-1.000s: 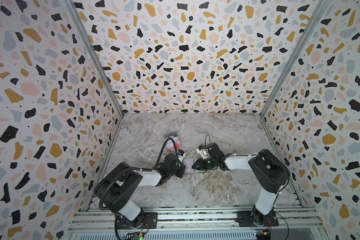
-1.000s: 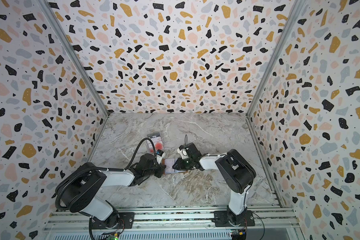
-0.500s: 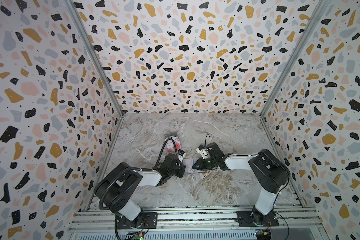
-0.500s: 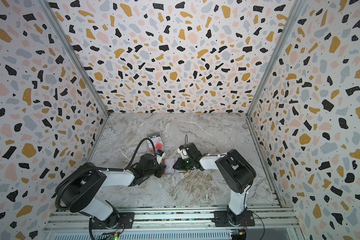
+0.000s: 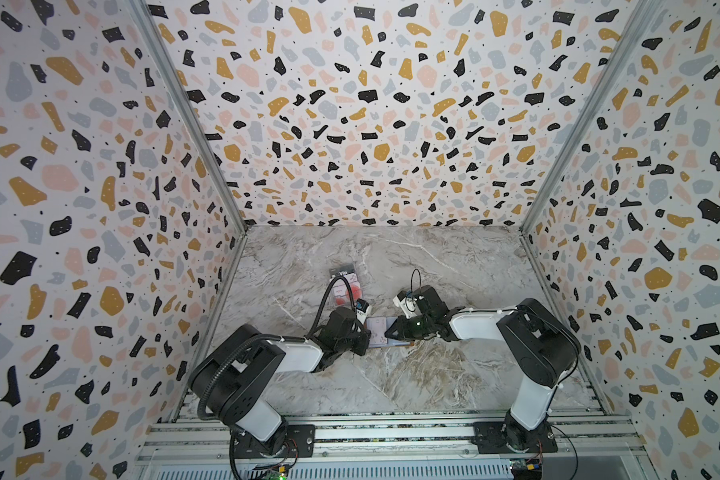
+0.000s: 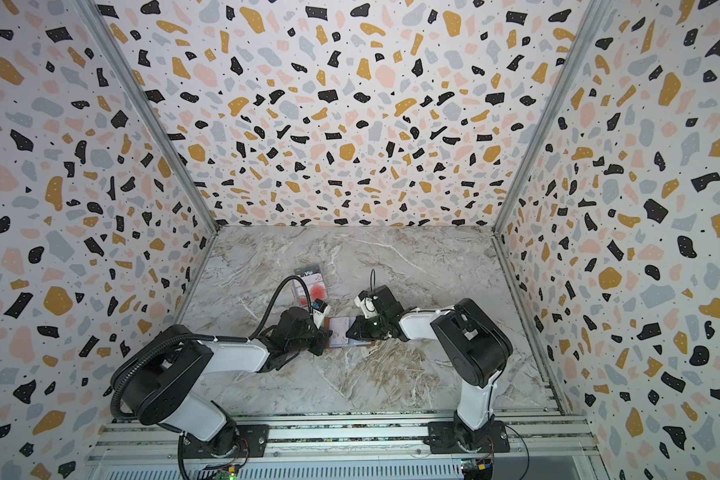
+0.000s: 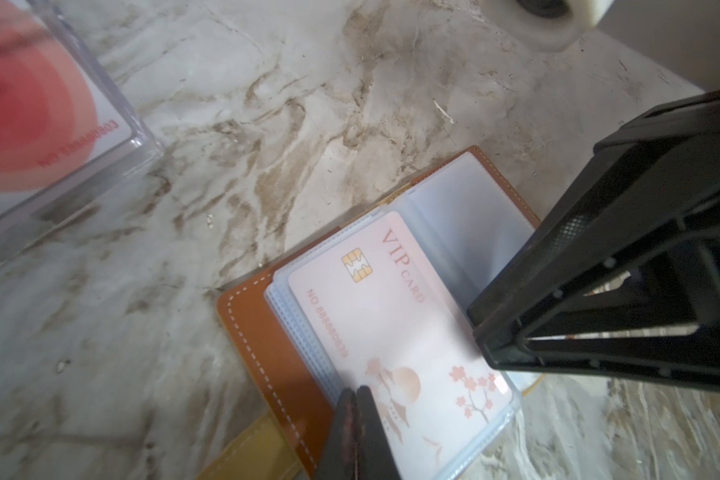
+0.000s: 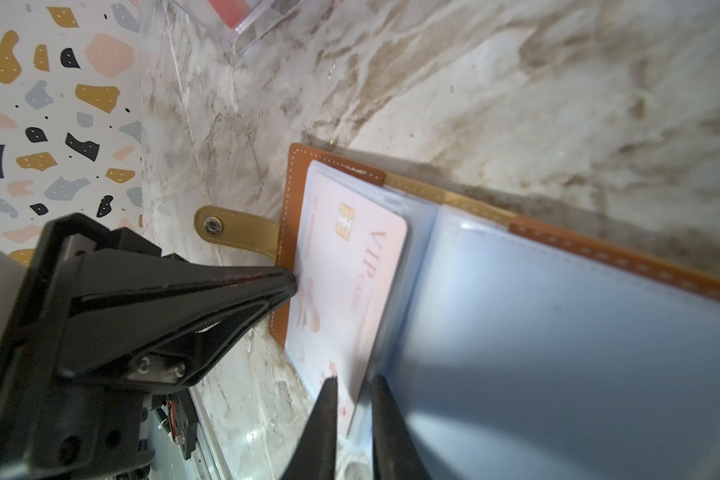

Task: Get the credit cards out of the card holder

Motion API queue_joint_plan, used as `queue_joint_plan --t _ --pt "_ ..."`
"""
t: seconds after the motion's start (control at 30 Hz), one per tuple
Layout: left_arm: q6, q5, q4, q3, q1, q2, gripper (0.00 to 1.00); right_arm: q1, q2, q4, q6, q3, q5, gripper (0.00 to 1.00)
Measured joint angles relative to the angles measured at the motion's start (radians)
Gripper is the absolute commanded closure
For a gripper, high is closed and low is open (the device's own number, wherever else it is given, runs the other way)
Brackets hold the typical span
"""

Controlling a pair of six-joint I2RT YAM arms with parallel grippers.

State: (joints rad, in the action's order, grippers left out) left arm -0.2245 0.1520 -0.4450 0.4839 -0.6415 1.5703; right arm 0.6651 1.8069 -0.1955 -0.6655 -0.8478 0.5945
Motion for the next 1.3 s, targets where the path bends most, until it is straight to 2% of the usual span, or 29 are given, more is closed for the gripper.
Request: queue_joint_plan --t 0.2,0.43,0.87,1.1,1.3 --pt "0.0 0.0 0.0 0.0 0.0 0.0 0.93 0.0 0.0 -0.009 -0.005 0.005 0.008 0.81" --pt "0.0 0.0 -0.002 0.0 0.0 0.001 0.93 0.001 -0.008 -0.015 0.013 0.005 0.022 0.67" --pt "-0.001 0.001 -0.006 0.0 0.0 0.005 0.93 -0.006 -0.077 -0.042 0.012 0.017 0.023 0.66" --pt "-0.006 0.001 -0.007 0.0 0.0 0.005 0.93 -0.011 -0.065 -0.131 -0.068 0.082 0.027 0.66" --pt "-0.017 0.0 -0.007 0.0 0.0 0.005 0.93 -0.011 -0.065 -0.303 -0.211 0.214 0.029 0.69"
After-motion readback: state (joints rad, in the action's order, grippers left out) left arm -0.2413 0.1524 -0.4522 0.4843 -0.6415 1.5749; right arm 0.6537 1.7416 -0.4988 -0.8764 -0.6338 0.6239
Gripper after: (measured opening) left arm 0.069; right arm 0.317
